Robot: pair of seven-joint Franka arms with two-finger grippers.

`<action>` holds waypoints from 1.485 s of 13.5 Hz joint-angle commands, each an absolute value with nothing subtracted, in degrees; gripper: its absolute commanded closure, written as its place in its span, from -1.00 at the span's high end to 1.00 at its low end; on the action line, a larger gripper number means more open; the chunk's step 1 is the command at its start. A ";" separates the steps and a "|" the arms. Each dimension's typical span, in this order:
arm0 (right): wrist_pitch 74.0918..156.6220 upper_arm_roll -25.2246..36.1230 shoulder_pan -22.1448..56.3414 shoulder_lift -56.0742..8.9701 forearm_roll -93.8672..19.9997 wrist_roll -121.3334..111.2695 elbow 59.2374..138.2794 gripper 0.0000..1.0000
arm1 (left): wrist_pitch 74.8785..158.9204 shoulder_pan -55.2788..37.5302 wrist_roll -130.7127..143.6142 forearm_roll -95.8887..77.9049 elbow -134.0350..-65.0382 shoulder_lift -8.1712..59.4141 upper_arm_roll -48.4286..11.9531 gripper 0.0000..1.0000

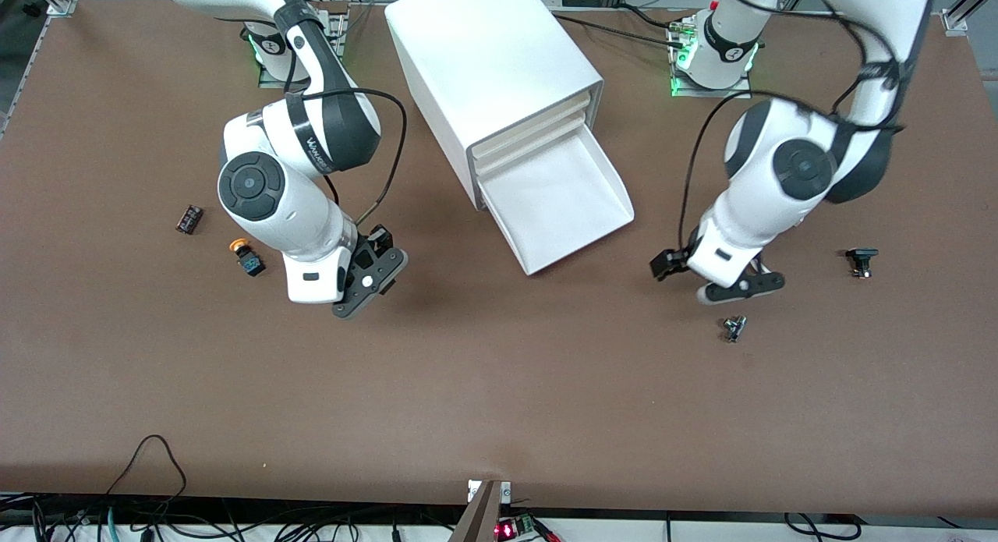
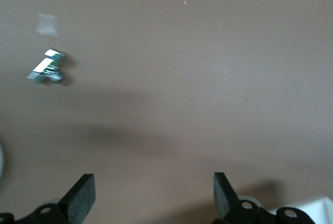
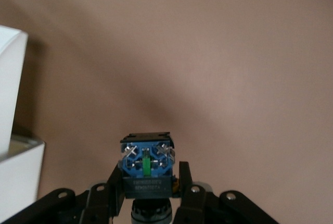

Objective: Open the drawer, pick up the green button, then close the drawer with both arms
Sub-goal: 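Push the drawer shut with the left gripper while the right gripper lowers the button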

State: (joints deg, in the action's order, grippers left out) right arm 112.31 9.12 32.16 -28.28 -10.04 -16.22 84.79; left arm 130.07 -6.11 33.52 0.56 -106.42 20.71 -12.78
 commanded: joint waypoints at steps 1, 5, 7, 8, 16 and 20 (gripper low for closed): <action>113.91 8.96 32.08 -24.26 -8.97 -0.83 92.11 -0.48 | 135.77 -8.43 38.66 1.93 -105.21 26.26 -12.48 1.00; 116.18 8.88 31.99 -24.26 -1.87 18.24 98.25 -0.48 | 141.85 -12.38 42.35 2.11 -106.42 31.99 -11.07 1.00; 120.56 8.79 32.08 -24.43 -1.32 22.66 102.28 -0.47 | 142.47 -12.83 42.63 2.55 -109.93 30.51 -11.42 1.00; 123.81 8.79 32.08 -24.61 -1.32 23.02 104.65 -0.47 | 142.47 -13.35 42.54 2.55 -111.43 29.89 -11.86 1.00; 134.03 6.86 32.70 -31.02 -1.23 29.44 108.19 -0.47 | 142.03 -13.80 41.75 2.55 -121.19 24.79 -23.54 1.00; 135.09 6.94 32.61 -32.87 -1.49 30.14 107.93 0.24 | 141.77 -13.54 41.75 2.46 -124.36 22.85 -29.51 1.00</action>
State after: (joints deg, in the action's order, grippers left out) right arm 134.49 7.02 32.74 -33.02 -2.18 28.34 107.85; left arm 141.79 -14.12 40.88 0.59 -121.34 25.65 -26.64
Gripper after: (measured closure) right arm 0.559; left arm 0.000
